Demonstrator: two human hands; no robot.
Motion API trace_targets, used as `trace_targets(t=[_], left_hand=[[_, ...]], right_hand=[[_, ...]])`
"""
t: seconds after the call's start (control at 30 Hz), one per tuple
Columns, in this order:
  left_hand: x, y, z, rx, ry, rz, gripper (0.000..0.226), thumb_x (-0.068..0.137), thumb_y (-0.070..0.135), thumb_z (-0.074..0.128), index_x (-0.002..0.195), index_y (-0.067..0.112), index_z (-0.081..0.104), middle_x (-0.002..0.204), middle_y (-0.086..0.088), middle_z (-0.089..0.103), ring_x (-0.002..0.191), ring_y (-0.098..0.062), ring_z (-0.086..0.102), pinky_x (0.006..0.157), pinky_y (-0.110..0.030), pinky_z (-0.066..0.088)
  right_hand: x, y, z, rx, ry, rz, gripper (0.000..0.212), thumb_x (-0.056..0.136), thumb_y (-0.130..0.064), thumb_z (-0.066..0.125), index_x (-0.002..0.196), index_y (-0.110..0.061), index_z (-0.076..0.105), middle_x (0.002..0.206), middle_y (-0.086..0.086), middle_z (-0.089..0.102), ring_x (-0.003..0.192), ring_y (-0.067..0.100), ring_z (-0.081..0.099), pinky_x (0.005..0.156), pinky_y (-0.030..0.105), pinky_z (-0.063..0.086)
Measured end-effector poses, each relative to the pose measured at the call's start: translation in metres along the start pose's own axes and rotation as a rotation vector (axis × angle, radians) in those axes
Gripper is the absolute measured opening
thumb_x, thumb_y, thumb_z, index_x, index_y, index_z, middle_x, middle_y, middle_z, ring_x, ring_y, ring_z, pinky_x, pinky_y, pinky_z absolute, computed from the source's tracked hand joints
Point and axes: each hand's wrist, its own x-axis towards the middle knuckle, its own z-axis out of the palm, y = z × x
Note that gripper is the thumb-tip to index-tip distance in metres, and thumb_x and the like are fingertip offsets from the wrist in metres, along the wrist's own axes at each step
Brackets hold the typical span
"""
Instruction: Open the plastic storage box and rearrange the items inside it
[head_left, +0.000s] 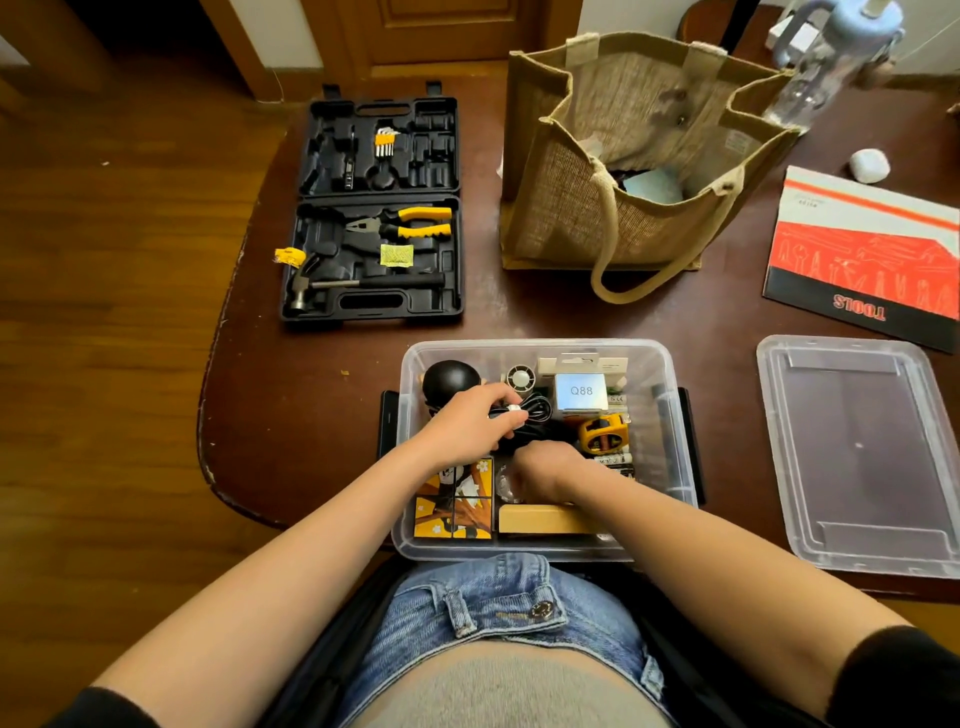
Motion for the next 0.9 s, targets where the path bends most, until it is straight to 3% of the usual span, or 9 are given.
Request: trace_targets(t=[0.13,0.27,0.4,0.5,0.57,0.63,0.7,0.8,0.9], left_hand=[[-0.001,-0.004,-0.001,0.003,0.015,-0.014,0.018,0.095,0.029,0.054,0.111,0.022,0.057,0.083,0.004,0.065,0.062,-0.009,0.056,0.056,-0.019,0.045],[-0.004,-0.006,0.001,0.002,0.019,-0.02,0.019,0.095,0.03,0.054,0.113,0.023,0.057,0.086,0.005,0.066,0.063,-0.008,0.057,0.061,-0.025,0.049],[-0.002,-0.01,-0.004,-0.042,0.048,-0.031,0.023,0.095,0.028,0.054,0.117,0.021,0.057,0.088,0.008,0.062,0.064,-0.003,0.056,0.057,-0.018,0.043],[0.0,-0.012,-0.005,-0.124,0.02,-0.036,0.024,0.095,0.022,0.054,0.117,0.014,0.059,0.083,0.005,0.064,0.06,0.001,0.058,0.053,-0.01,0.042],[0.0,-0.011,-0.004,-0.128,-0.026,-0.026,0.026,0.095,0.02,0.055,0.12,0.011,0.059,0.088,0.001,0.067,0.069,-0.002,0.061,0.062,-0.011,0.045],[0.001,-0.009,-0.004,-0.048,-0.077,-0.002,0.032,0.094,0.022,0.056,0.126,0.014,0.058,0.105,-0.002,0.068,0.091,-0.01,0.063,0.082,-0.019,0.047],[0.003,-0.008,-0.002,0.099,-0.125,0.024,0.036,0.094,0.021,0.057,0.13,0.019,0.056,0.127,-0.001,0.06,0.116,-0.013,0.054,0.097,-0.022,0.038],[0.009,-0.005,0.004,0.287,-0.173,0.044,0.038,0.094,0.015,0.056,0.131,0.021,0.055,0.137,-0.001,0.053,0.129,-0.017,0.044,0.104,-0.026,0.031],[0.014,-0.004,0.013,0.389,-0.165,0.042,0.033,0.09,0.016,0.06,0.123,0.021,0.058,0.127,-0.003,0.058,0.121,-0.02,0.047,0.095,-0.026,0.036]], right_hand=[[-0.003,0.003,0.004,-0.083,0.041,-0.019,0.02,0.085,-0.018,0.058,0.103,-0.017,0.066,0.105,0.005,0.066,0.099,0.027,0.061,0.072,0.031,0.045],[-0.006,-0.004,0.007,-0.213,0.122,-0.107,0.017,0.086,-0.014,0.055,0.098,-0.013,0.066,0.101,0.009,0.067,0.092,0.03,0.063,0.066,0.031,0.042],[-0.031,0.01,-0.014,-0.011,0.143,-0.147,0.017,0.083,-0.026,0.063,0.098,-0.02,0.068,0.1,0.001,0.067,0.091,0.022,0.061,0.07,0.028,0.044],[-0.064,0.03,-0.032,0.157,0.127,-0.077,0.017,0.082,-0.032,0.066,0.096,-0.023,0.065,0.086,-0.006,0.06,0.081,0.014,0.055,0.063,0.023,0.039],[-0.084,0.045,-0.038,0.13,0.104,0.024,0.014,0.084,-0.031,0.064,0.092,-0.02,0.063,0.082,-0.006,0.057,0.077,0.014,0.053,0.061,0.024,0.039],[-0.095,0.055,-0.038,0.034,0.106,0.172,0.012,0.085,-0.023,0.059,0.078,-0.013,0.06,0.079,0.002,0.056,0.076,0.023,0.055,0.06,0.028,0.042],[-0.098,0.056,-0.034,0.011,0.129,0.291,0.014,0.084,-0.016,0.056,0.072,-0.011,0.055,0.079,0.005,0.055,0.076,0.027,0.053,0.059,0.03,0.041],[-0.092,0.051,-0.03,0.191,0.22,0.289,0.014,0.083,-0.022,0.061,0.089,-0.01,0.057,0.092,0.007,0.062,0.077,0.023,0.052,0.061,0.028,0.039],[-0.081,0.042,-0.027,0.447,0.267,0.257,0.031,0.081,-0.04,0.068,0.099,-0.019,0.056,0.089,-0.002,0.062,0.078,0.017,0.06,0.066,0.028,0.045]])
